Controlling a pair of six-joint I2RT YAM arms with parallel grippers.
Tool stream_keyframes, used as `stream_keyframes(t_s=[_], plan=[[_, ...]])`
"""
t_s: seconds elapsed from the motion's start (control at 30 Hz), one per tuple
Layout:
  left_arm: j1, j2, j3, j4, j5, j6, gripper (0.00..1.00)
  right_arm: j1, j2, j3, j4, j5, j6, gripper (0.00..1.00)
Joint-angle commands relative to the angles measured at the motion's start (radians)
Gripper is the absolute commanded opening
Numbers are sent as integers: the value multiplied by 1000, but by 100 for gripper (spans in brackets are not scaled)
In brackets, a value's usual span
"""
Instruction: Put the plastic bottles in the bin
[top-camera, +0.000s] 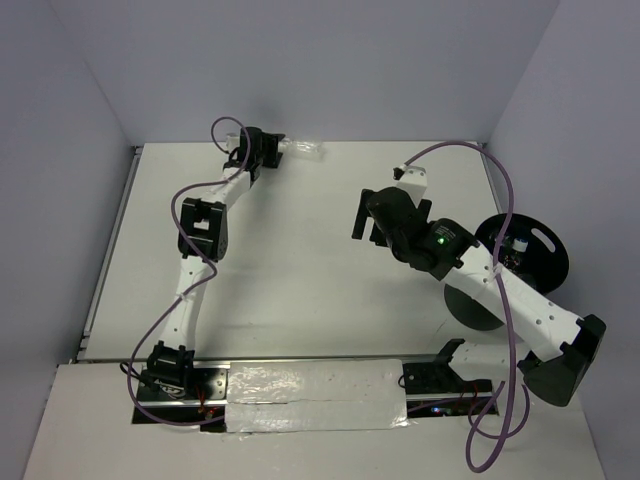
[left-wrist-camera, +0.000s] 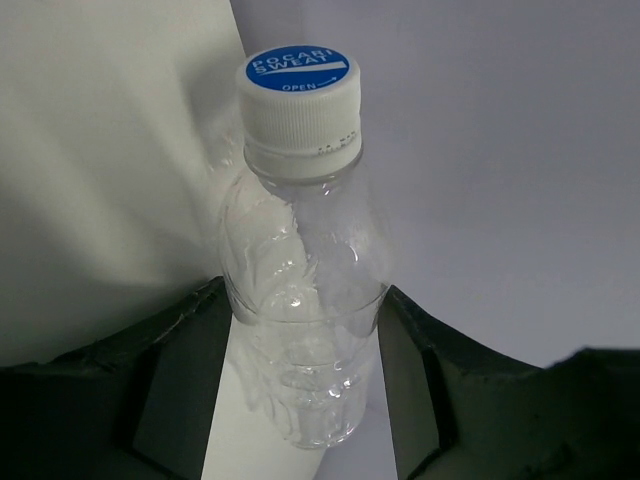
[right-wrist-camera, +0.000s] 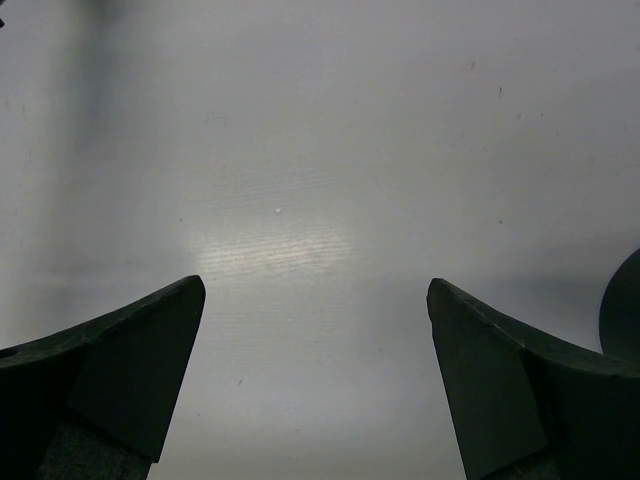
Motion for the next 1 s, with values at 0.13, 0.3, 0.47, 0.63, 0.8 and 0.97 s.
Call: stream_keyframes(t_s=[0.13, 0.3, 0.47, 0.63, 0.8, 0.97], plan=[[-4, -217, -241, 29, 19, 152, 57, -10, -24, 11, 12, 25, -4, 100], [2, -414, -368, -14, 156, 359, 57, -8, -28, 43, 0, 2, -55, 100], [0, -607, -488, -181, 383, 612, 57, -6, 1, 100, -9, -107, -177, 100], [-35, -797, -612, -333, 558, 848, 59, 1, 26, 137, 31, -234, -282, 100], [-109, -977, -750, -419, 612, 941, 60, 4, 90, 200, 78, -350, -331, 100], [-138, -1109, -858, -399, 625, 923, 61, 4, 166, 228, 170, -449, -328, 100]])
